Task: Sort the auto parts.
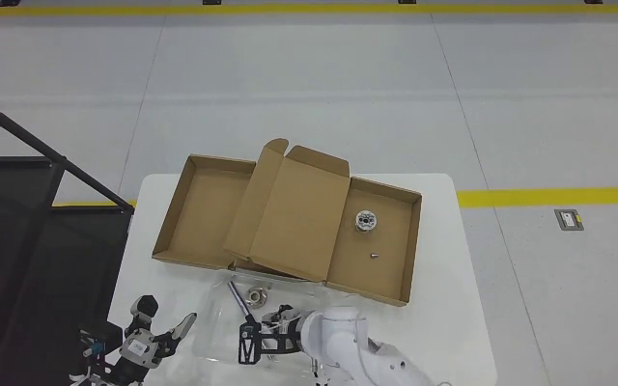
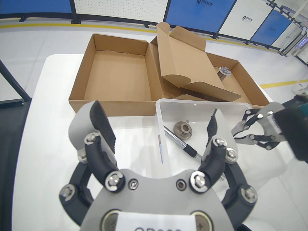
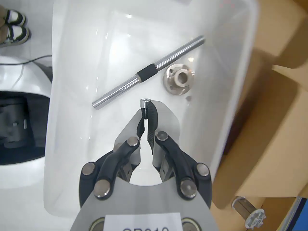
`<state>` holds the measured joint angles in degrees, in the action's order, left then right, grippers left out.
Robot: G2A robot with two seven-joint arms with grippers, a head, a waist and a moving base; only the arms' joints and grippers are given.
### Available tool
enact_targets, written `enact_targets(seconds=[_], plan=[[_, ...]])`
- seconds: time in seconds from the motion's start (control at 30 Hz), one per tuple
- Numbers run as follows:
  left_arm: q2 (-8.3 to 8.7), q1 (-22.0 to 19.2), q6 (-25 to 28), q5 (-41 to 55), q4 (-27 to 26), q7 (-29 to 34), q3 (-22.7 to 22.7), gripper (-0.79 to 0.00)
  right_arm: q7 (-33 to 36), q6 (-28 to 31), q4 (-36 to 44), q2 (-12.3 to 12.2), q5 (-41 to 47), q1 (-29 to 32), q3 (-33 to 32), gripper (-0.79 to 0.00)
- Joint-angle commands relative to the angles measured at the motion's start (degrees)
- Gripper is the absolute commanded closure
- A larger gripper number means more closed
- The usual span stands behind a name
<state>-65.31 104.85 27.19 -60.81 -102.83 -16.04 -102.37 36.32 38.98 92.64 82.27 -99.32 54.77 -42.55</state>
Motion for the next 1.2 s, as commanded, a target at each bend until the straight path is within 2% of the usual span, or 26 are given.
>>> enact_targets(seconds=[0.0,0.13,0.17,0.2,0.57,0.7,0.9,1.17], plan=[[0.00,0.0,0.0,0.0,0.0,0.0,0.0,-0.785,-6.4,-1.6,5.0,-1.7,-5.6,4.9,-2.9,0.000],[0.00,0.0,0.0,0.0,0.0,0.0,0.0,-0.785,-19.9,-5.0,11.7,-4.5,-13.4,13.3,-7.8,0.000],[0.00,0.0,0.0,0.0,0.0,0.0,0.0,-0.785,-22.5,-8.3,12.4,-4.9,-13.6,15.4,-9.7,0.000],[0.00,0.0,0.0,0.0,0.0,0.0,0.0,-0.785,-22.1,-10.5,12.4,-5.2,-14.8,17.5,-10.9,0.000],[0.00,0.0,0.0,0.0,0.0,0.0,0.0,-0.785,-22.4,-10.9,12.4,-5.2,-14.7,17.6,-10.9,0.000],[0.00,0.0,0.0,0.0,0.0,0.0,0.0,-0.785,-28.5,-11.6,12.9,-5.4,-10.2,17.4,-13.0,0.000],[0.00,0.0,0.0,0.0,0.0,0.0,0.0,-0.785,-46.3,-6.2,13.6,-6.6,1.1,19.0,-20.8,0.000],[0.00,0.0,0.0,0.0,0.0,0.0,0.0,-0.785,-70.7,7.3,8.0,-8.5,10.7,18.2,-29.0,0.000]])
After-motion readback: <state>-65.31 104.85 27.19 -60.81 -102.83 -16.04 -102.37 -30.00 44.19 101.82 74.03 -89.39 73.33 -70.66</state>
